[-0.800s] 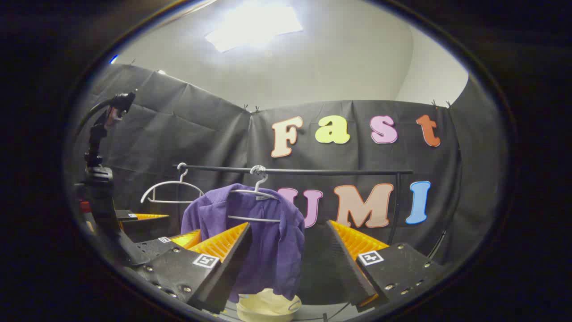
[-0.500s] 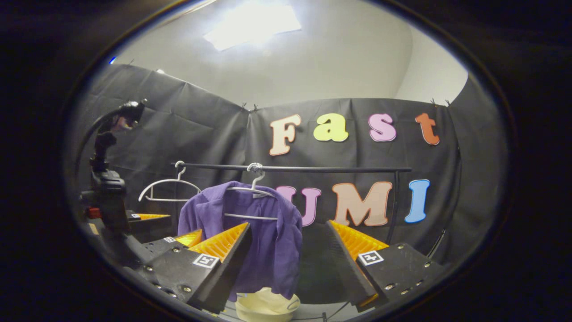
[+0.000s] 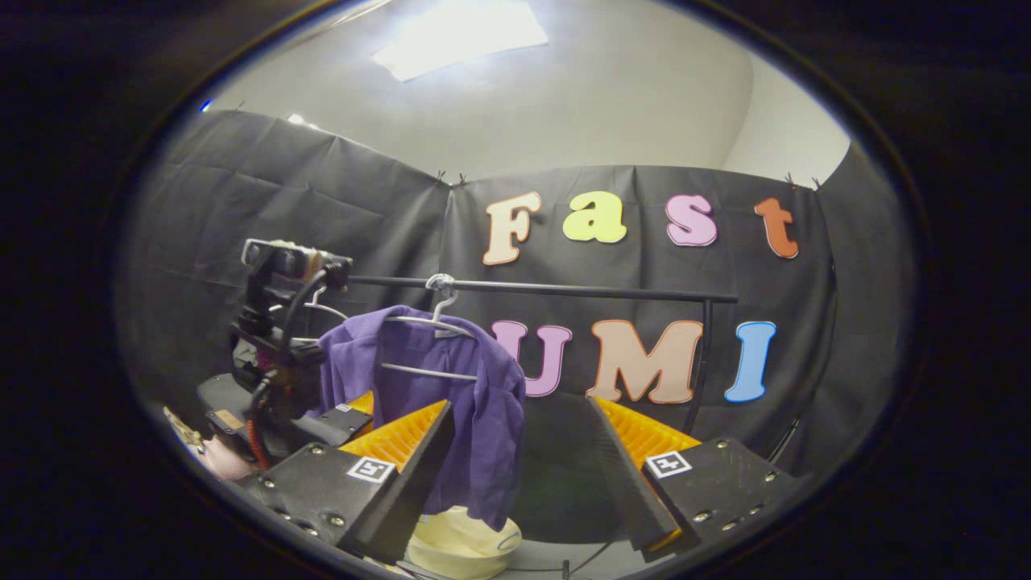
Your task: Grasp the clothes on the hanger with both hands and then place them into the laundry hamper below.
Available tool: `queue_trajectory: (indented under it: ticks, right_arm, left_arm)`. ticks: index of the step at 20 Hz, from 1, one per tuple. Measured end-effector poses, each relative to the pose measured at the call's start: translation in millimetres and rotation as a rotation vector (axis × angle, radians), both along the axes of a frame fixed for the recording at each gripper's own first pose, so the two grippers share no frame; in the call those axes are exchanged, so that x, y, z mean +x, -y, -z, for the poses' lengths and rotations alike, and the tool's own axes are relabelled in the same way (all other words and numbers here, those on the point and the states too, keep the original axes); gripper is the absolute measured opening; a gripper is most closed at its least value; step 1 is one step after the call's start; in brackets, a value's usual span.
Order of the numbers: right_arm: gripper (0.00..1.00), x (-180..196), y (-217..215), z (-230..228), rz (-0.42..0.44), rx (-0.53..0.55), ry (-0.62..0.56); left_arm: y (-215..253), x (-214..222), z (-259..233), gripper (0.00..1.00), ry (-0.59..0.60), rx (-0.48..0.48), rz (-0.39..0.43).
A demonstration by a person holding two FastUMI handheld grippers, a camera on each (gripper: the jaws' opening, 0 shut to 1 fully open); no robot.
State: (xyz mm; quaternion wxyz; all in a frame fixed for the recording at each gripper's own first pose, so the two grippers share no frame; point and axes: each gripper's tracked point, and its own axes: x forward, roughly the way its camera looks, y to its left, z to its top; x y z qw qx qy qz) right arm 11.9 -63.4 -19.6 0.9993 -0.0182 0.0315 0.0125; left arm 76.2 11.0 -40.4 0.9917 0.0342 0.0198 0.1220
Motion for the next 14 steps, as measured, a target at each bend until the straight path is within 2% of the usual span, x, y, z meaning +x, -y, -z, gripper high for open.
queue_trajectory:
  ticks: [1,2,4,5,7,11,12,13,14]
  right_arm:
    - [0.94,2,5,1,0.005,-0.002,-0.005]
    - [0.97,3,9,0,0.011,-0.005,-0.004]
    - [0.94,7,12,-2,0.022,-0.007,0.004]
    - [0.97,9,11,-2,0.026,-0.004,0.003]
    - [0.97,15,7,2,0.032,0.0,0.002]
    - [0.97,34,-7,12,0.041,0.005,-0.006]
    - [1.0,40,-14,15,0.036,0.014,-0.006]
    - [0.94,46,-19,18,0.032,0.02,-0.008]
    - [0.97,53,-23,21,0.028,0.022,-0.012]
  left_arm:
    - [-1,6,4,0.94,-0.009,0.006,-0.01]
    - [0,13,8,0.94,-0.011,0.007,-0.014]
    - [-3,27,17,0.94,-0.021,0.005,-0.021]
    - [-4,33,22,0.87,-0.03,0.001,-0.019]
    - [-8,41,31,0.76,-0.048,-0.011,0.001]
    - [-21,48,30,0.31,-0.05,-0.017,0.06]
    - [-26,46,31,0.19,-0.052,-0.016,0.062]
    - [-30,47,30,0.08,-0.056,-0.021,0.069]
    - [-33,42,30,0.02,-0.062,-0.023,0.077]
